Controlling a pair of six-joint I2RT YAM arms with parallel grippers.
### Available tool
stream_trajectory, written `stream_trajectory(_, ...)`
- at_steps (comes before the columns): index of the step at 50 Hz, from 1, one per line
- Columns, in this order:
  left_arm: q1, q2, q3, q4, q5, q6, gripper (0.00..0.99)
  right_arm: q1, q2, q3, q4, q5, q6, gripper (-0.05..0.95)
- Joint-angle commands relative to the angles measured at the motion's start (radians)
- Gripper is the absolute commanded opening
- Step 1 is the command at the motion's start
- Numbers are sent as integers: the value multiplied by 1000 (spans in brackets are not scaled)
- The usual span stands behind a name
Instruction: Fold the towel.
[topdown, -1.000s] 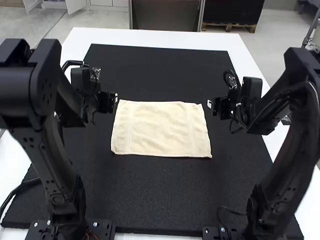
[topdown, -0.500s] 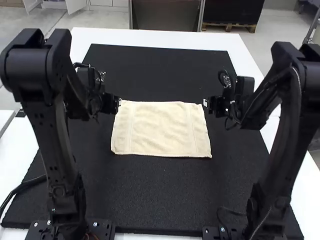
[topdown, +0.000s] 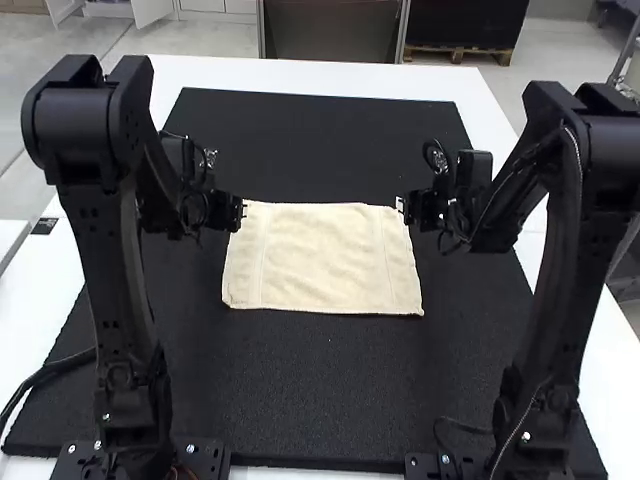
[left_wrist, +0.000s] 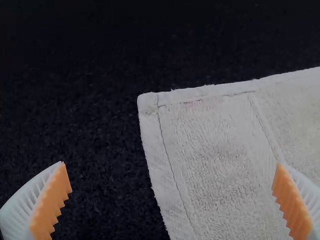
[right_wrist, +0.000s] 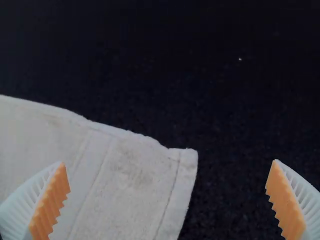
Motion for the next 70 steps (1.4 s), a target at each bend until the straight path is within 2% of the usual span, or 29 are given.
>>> stream_trajectory(1, -5, 18, 37, 0, 26, 11, 941, 8, 8, 29, 8, 8, 15, 910)
stream_trajectory(24, -5, 115, 108, 7, 28, 31, 939, 9, 51, 78, 8, 2, 24, 910)
stream_trajectory(44, -42, 147, 143, -2, 52, 31, 938, 25, 70, 110, -6, -1, 33, 908)
stream_trajectory(70, -33, 184, 163, -2, 51, 34, 936, 45, 100, 122, -11, -8, 49, 907)
